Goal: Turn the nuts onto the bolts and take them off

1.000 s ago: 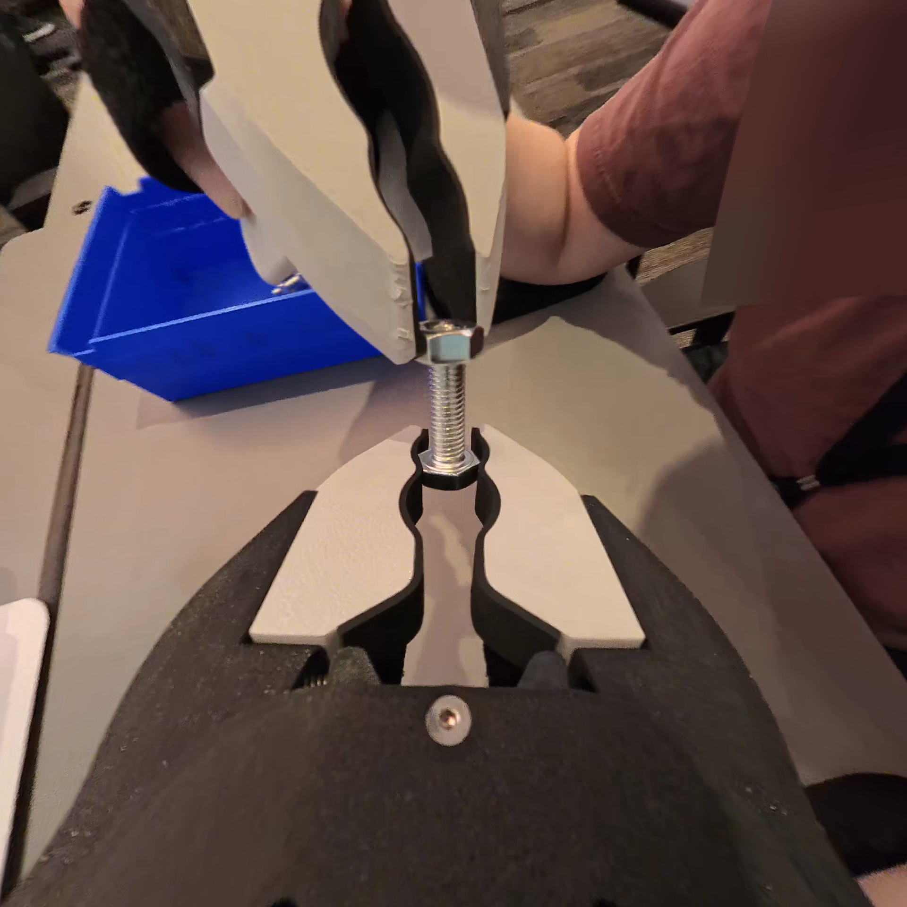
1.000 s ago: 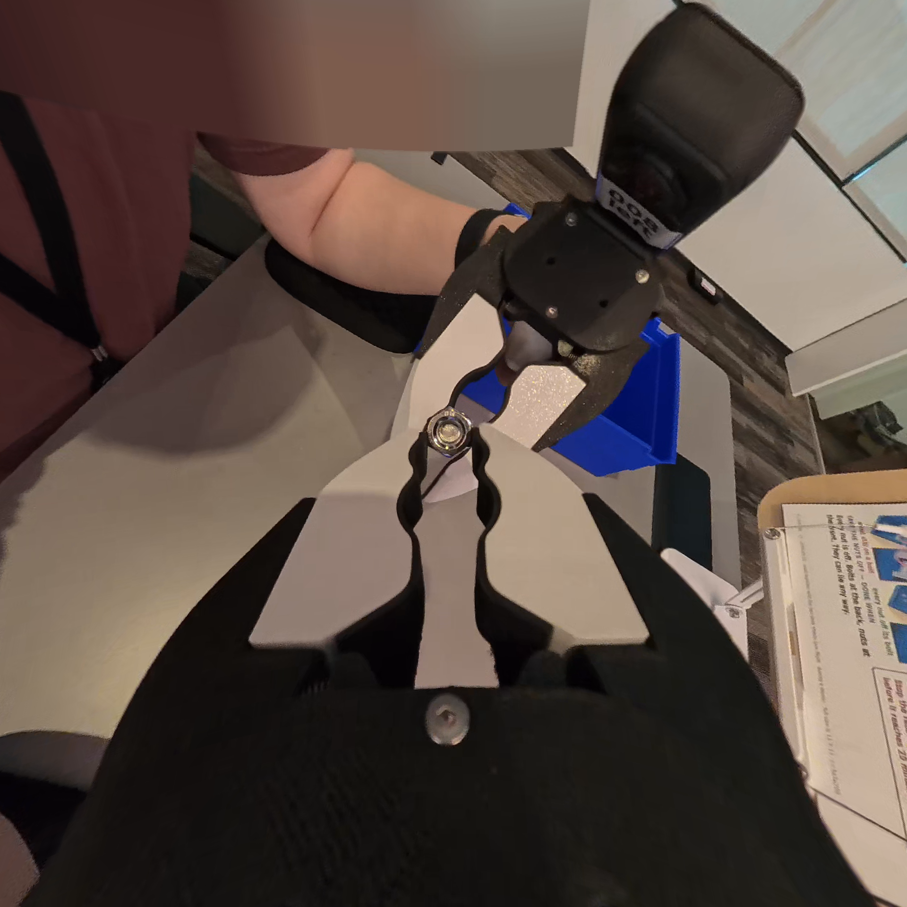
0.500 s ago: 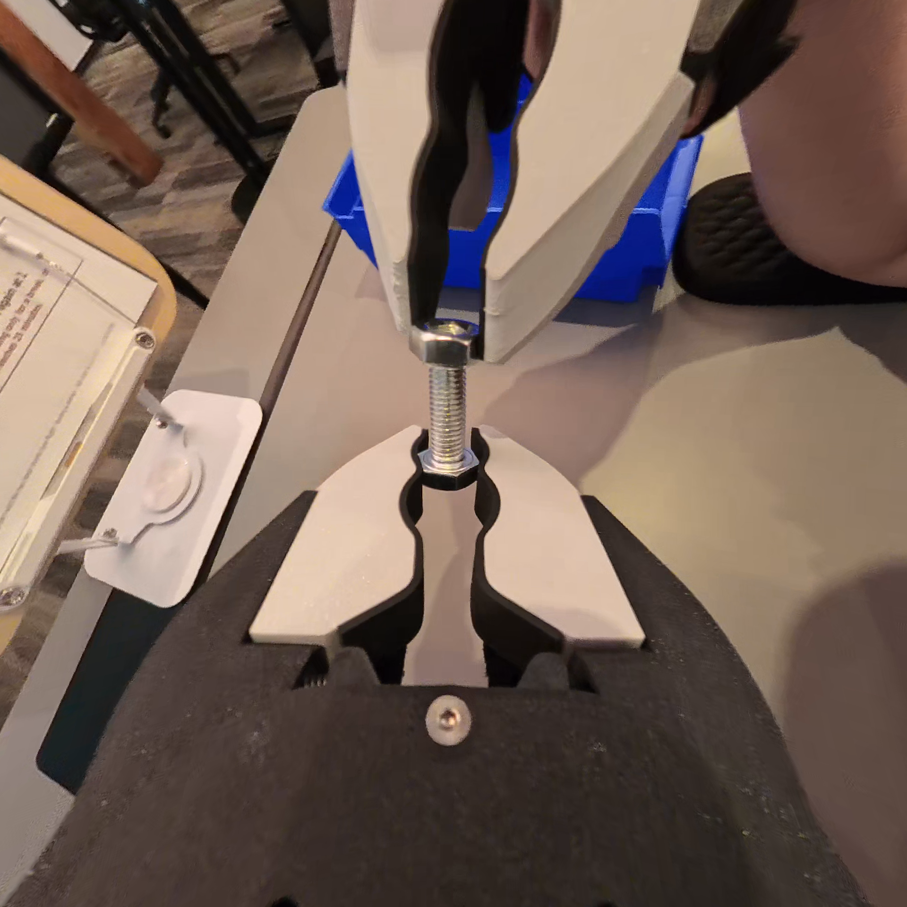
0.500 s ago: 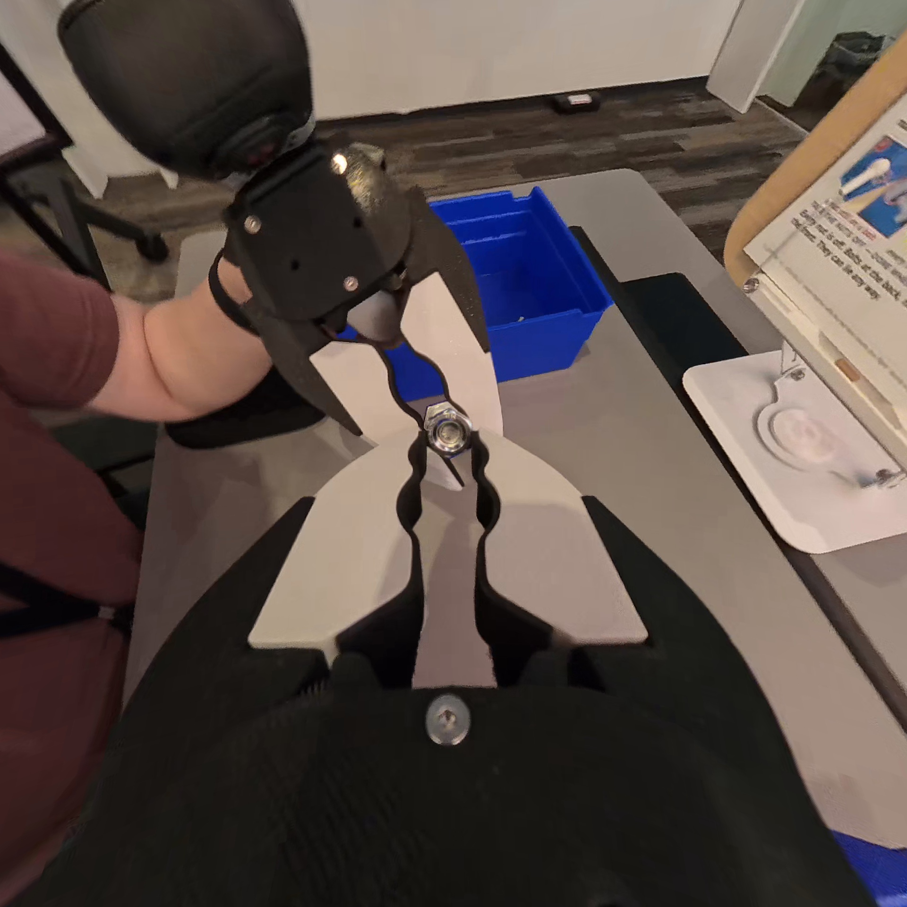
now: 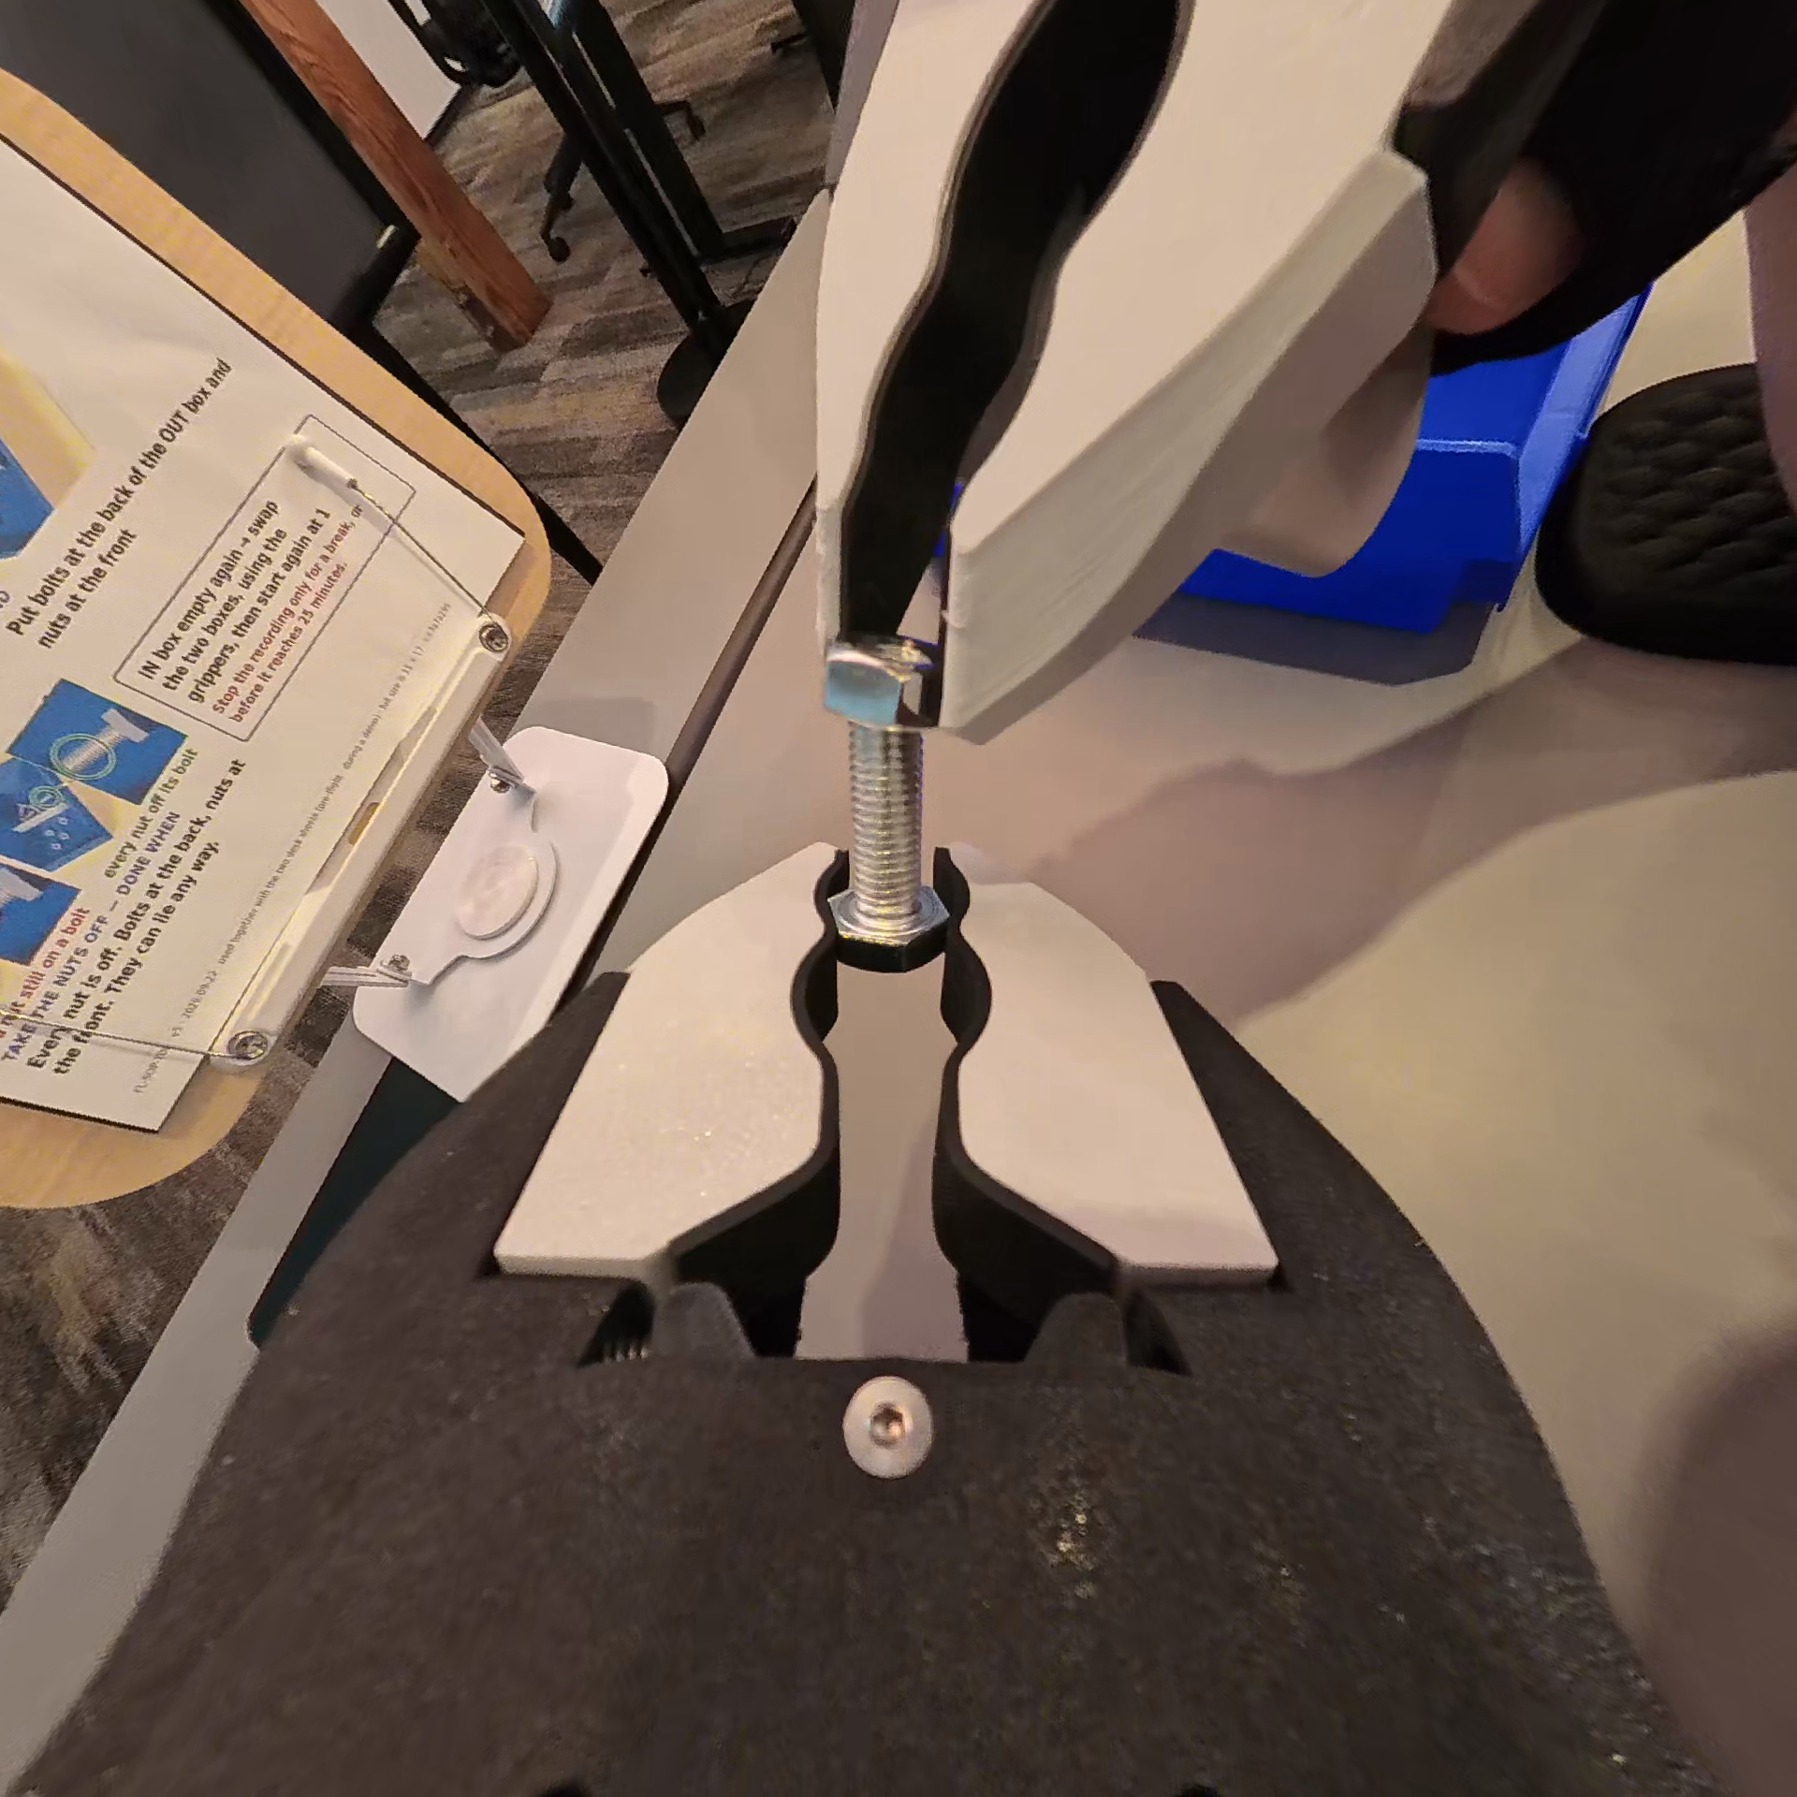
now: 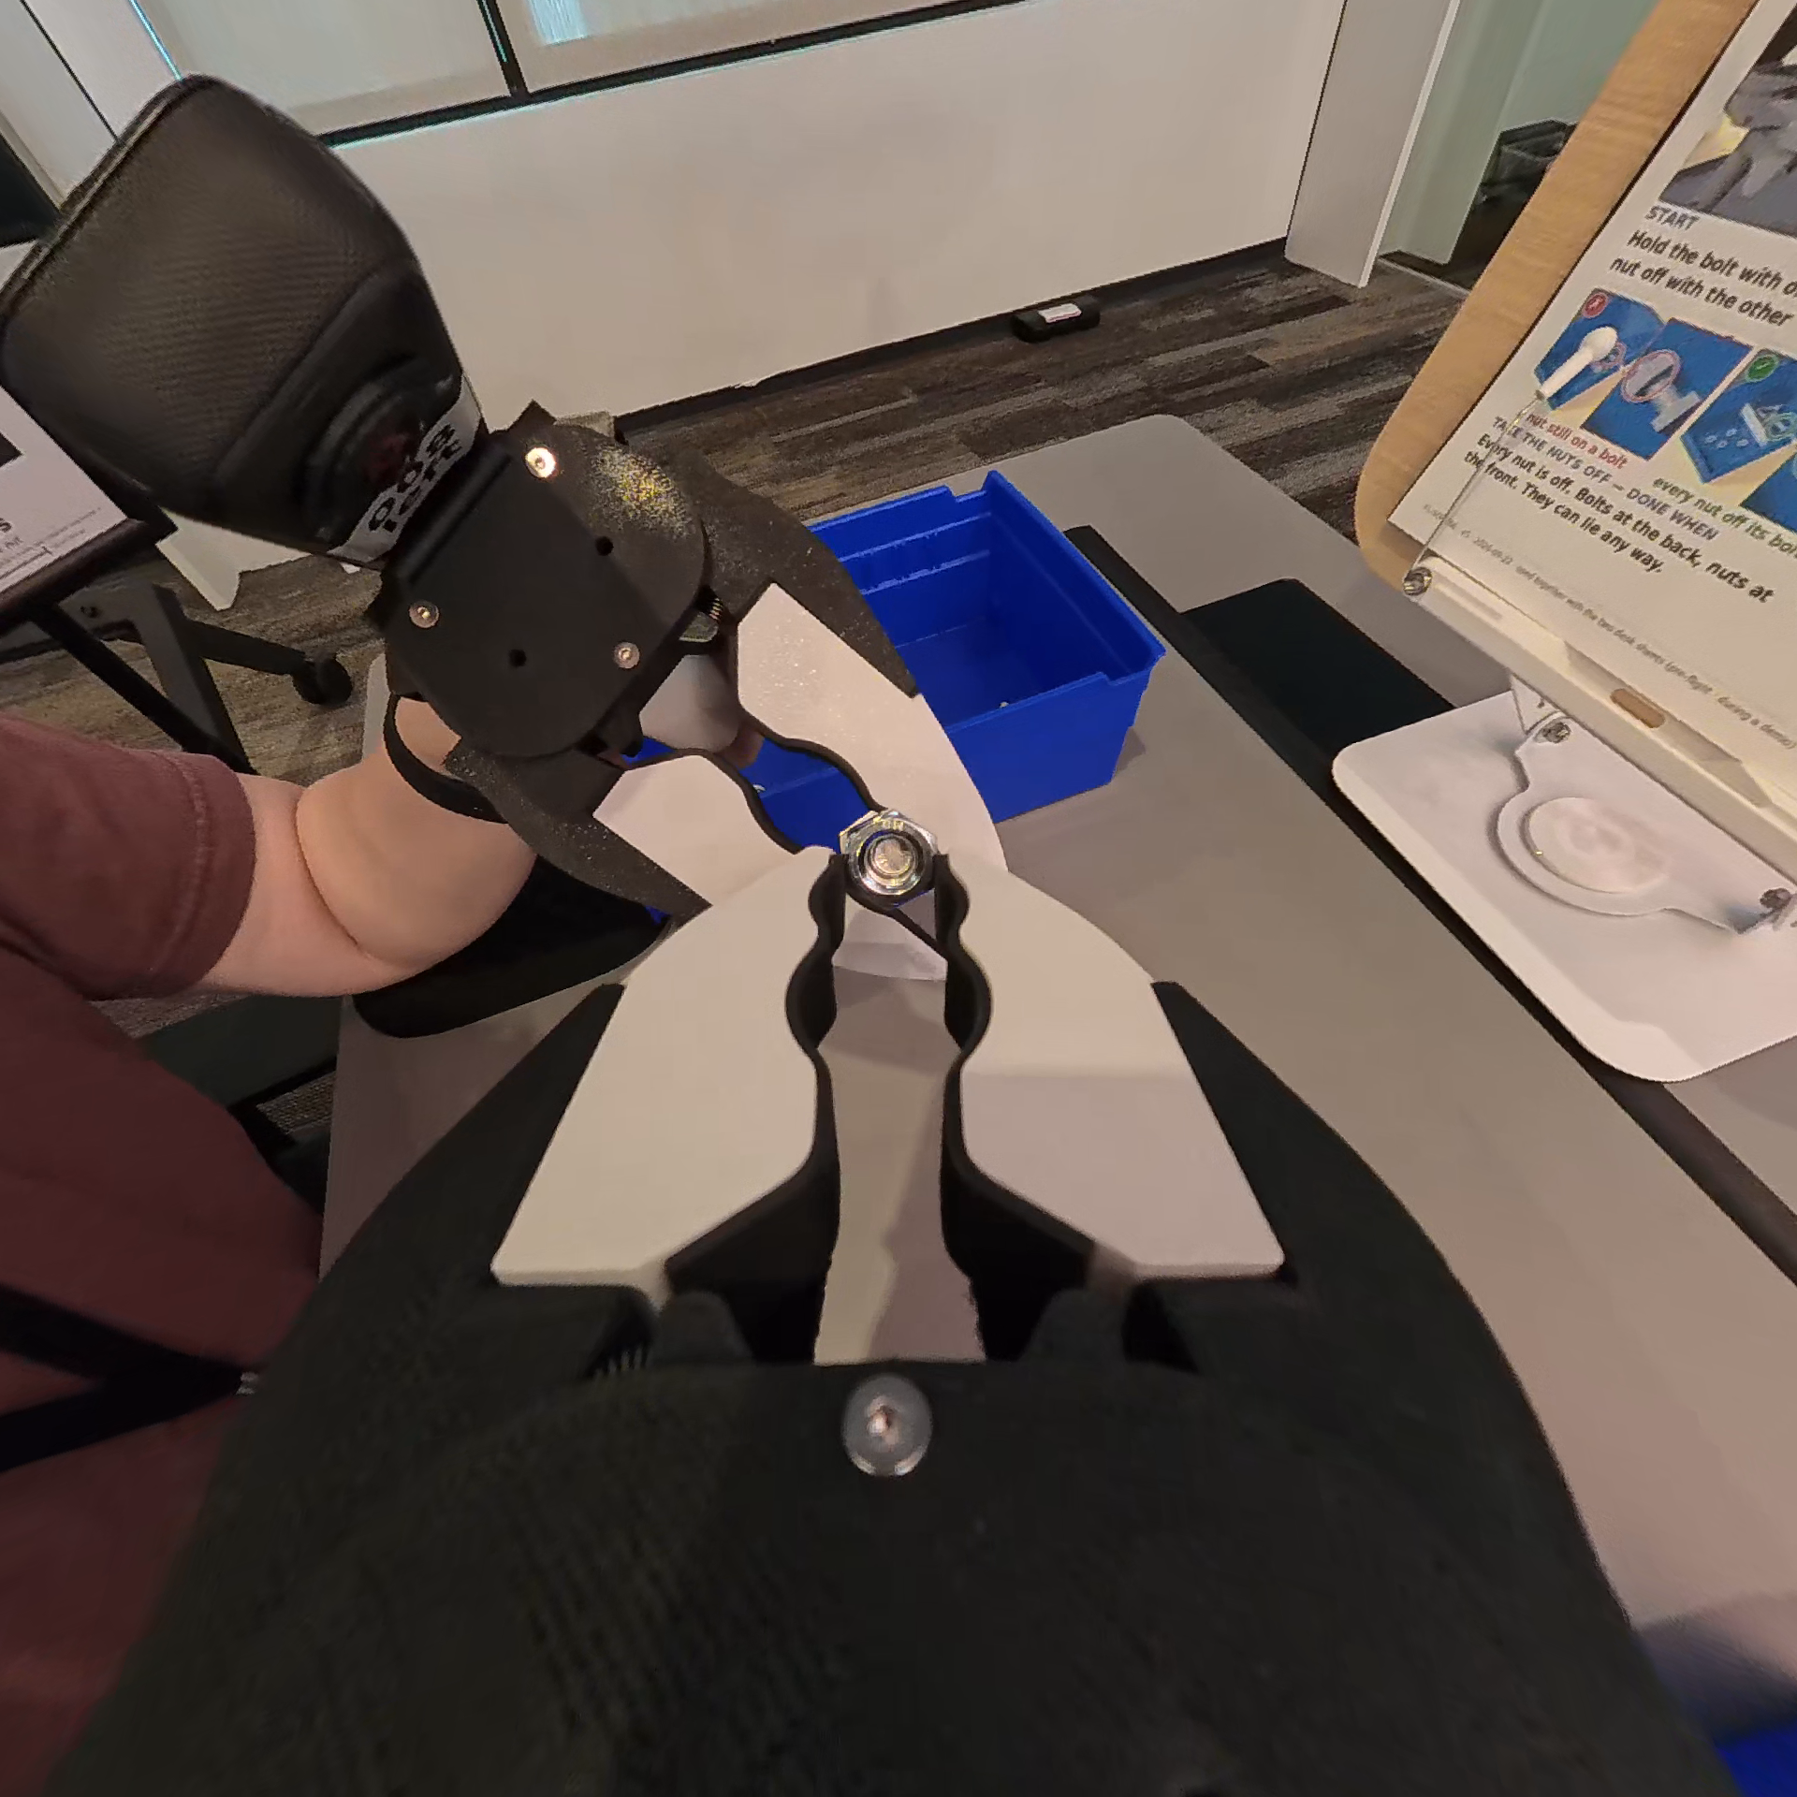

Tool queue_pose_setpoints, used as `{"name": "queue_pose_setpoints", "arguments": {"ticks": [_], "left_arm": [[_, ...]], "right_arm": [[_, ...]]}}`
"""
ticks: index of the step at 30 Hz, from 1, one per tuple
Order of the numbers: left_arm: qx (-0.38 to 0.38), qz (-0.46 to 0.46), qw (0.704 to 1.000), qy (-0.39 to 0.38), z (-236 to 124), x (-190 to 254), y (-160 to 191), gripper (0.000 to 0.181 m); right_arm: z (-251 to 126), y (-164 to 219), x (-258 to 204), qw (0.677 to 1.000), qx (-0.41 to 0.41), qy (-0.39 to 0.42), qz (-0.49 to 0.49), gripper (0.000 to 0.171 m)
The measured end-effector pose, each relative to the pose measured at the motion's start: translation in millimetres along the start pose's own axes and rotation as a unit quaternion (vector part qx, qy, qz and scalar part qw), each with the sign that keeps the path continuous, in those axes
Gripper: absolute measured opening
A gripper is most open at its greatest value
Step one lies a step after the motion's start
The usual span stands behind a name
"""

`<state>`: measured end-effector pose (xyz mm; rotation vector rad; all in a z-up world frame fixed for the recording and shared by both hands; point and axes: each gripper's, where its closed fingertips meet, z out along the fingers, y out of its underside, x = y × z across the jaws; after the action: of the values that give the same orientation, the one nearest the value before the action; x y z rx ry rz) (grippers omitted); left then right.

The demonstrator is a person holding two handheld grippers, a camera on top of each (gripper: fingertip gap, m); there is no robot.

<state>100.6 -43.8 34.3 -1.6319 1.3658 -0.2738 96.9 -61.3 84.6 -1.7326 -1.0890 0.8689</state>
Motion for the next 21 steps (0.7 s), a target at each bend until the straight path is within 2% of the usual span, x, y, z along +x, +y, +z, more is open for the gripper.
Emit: {"name": "queue_pose_setpoints", "arguments": {"ticks": [21], "left_arm": [[0.034, -0.013, 0.999, 0.022, -2.1, 6.1, -10.9, 0.016]], "right_arm": [[-1.3, -6.9, -5.3, 0.999, 0.014, -0.001, -0.032, 0.019]]}}
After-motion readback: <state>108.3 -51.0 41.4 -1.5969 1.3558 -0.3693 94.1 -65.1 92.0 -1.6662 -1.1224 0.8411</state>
